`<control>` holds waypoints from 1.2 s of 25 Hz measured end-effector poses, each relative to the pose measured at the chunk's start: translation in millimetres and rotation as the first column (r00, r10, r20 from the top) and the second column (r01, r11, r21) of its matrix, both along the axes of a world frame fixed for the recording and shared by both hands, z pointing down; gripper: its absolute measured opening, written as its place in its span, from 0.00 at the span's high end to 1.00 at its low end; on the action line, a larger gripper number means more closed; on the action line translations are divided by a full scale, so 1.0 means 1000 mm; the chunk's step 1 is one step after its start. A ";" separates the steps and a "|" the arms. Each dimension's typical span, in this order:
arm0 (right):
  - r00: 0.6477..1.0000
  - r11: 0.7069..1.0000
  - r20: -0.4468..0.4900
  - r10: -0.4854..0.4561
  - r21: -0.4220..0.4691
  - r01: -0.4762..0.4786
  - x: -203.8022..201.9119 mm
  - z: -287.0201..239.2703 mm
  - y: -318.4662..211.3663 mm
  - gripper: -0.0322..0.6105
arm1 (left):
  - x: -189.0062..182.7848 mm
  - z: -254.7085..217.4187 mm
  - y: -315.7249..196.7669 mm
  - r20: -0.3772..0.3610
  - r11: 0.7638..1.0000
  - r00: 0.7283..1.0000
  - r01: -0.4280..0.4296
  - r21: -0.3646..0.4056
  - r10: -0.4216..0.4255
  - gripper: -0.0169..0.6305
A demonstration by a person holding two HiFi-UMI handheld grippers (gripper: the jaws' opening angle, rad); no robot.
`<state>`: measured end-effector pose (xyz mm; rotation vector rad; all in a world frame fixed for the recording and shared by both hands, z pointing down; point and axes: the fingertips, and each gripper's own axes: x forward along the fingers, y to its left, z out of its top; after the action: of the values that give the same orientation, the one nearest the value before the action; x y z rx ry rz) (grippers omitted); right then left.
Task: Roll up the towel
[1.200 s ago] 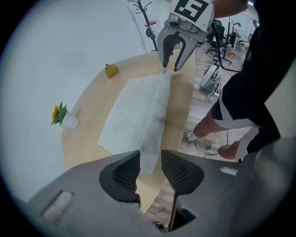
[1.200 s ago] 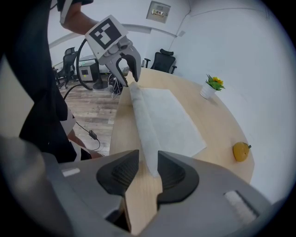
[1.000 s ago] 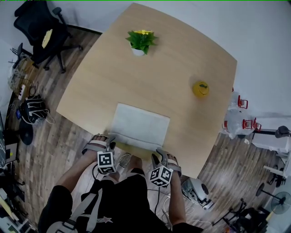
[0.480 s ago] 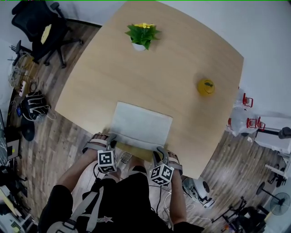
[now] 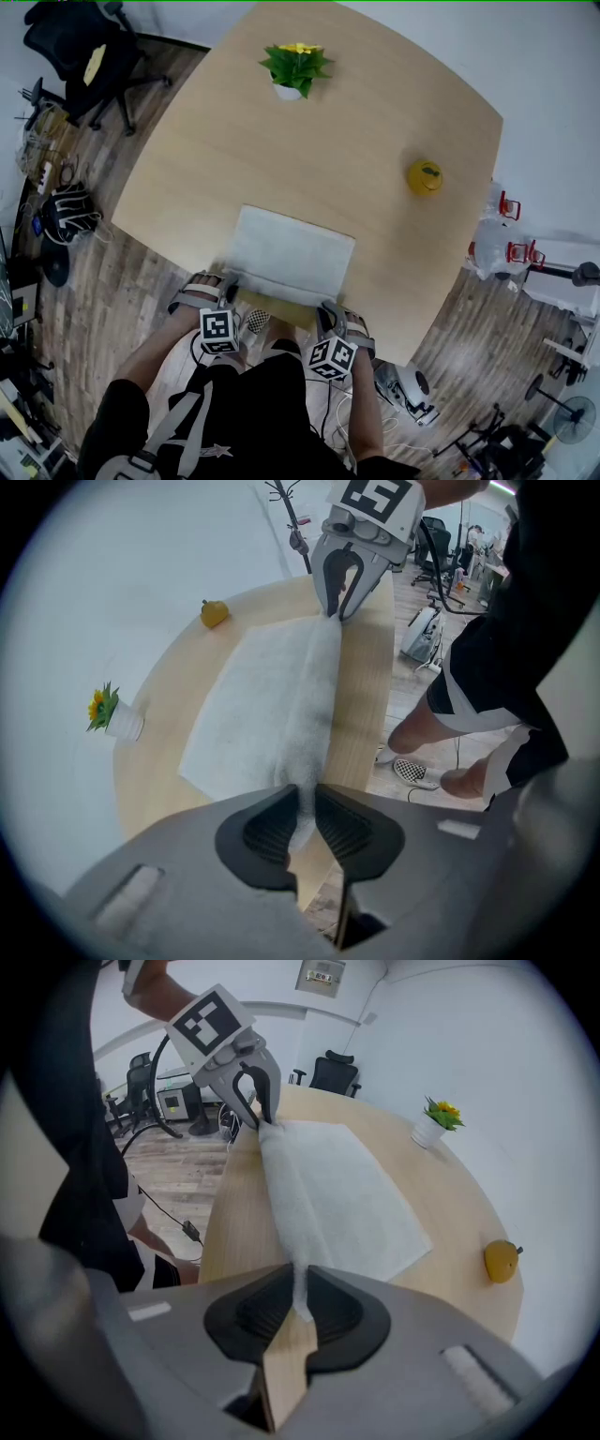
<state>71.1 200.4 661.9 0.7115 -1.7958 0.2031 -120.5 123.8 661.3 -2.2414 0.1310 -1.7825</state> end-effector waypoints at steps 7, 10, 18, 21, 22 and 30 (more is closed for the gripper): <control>1.000 1.000 -0.002 0.004 -0.022 -0.004 -0.004 -0.002 0.026 0.88 | -0.007 -0.003 0.027 0.010 1.000 1.000 -0.009 -0.019 0.009 0.87; 1.000 0.999 0.002 0.007 -0.034 -0.007 -0.008 -0.002 0.039 0.89 | -0.010 -0.005 0.037 0.017 1.000 1.000 -0.016 -0.022 0.017 0.87; 1.000 0.998 0.001 0.032 -0.055 -0.031 -0.010 -0.004 0.040 0.89 | -0.012 -0.010 0.037 0.023 0.999 1.000 0.015 -0.029 -0.014 0.87; 1.000 0.998 0.000 0.030 -0.050 -0.030 -0.008 -0.009 0.035 0.88 | -0.011 -0.014 0.034 0.034 0.999 0.999 0.013 -0.034 -0.012 0.87; 1.000 0.998 0.001 0.028 -0.050 -0.028 -0.007 -0.010 0.033 0.88 | -0.011 -0.014 0.032 0.036 0.999 0.999 0.012 -0.035 -0.011 0.86; 0.999 0.996 0.017 0.031 -0.079 -0.029 -0.004 -0.014 0.021 0.88 | -0.009 -0.015 0.023 0.040 0.998 0.999 0.014 -0.064 -0.012 0.86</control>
<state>66.7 221.8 648.2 0.6827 -1.7853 0.2998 -129.7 147.1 646.0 -2.2522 0.0813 -1.8620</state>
